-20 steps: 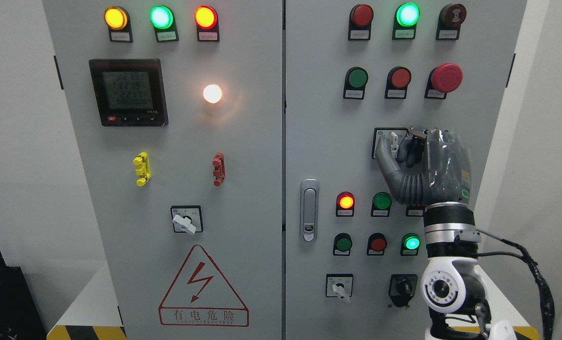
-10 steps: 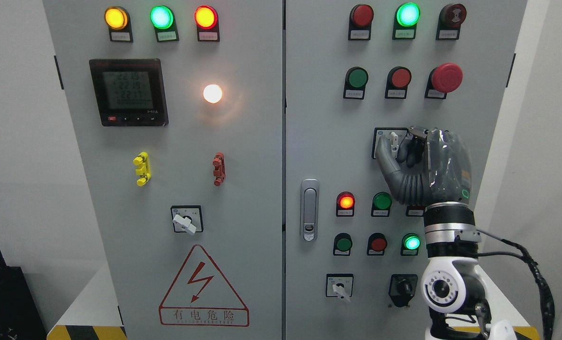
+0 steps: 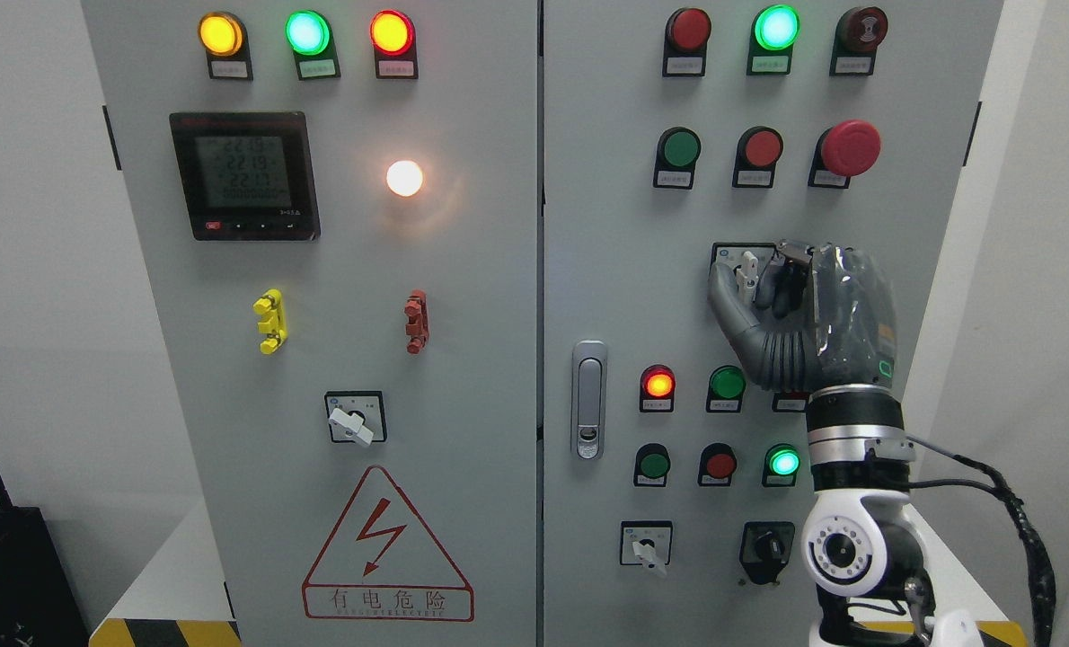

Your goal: Rotate and turn off gray switch

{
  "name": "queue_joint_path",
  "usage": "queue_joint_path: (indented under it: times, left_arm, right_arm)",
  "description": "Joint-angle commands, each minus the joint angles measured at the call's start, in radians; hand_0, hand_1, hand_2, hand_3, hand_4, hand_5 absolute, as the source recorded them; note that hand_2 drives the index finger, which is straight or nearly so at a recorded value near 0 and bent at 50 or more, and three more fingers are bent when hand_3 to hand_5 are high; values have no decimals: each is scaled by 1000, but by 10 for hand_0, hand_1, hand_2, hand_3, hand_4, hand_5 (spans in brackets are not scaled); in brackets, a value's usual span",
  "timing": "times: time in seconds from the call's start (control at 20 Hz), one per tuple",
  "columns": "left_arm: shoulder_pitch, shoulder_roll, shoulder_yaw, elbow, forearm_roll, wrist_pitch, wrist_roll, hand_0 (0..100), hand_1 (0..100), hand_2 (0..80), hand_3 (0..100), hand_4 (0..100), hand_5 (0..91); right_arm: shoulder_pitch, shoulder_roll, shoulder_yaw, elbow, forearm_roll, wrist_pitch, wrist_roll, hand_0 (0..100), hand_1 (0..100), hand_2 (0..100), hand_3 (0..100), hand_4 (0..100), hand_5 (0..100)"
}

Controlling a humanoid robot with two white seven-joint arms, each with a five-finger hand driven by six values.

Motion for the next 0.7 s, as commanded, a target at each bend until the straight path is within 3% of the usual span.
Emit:
queue_joint_path:
  times: [0.0, 0.65]
  left_arm:
    - [-9, 0, 8, -26, 18, -1, 0, 120, 389, 0, 0, 0, 0]
    - [-9, -1, 8, -26, 20, -1, 0, 120, 389, 0, 0, 0, 0]
  right_arm:
    - [0, -4, -22, -5, 0, -1, -1, 336, 458, 778, 1000, 963, 1000]
    - [5, -15, -32, -18, 0, -18, -4, 321, 460, 776, 1000, 962, 1000]
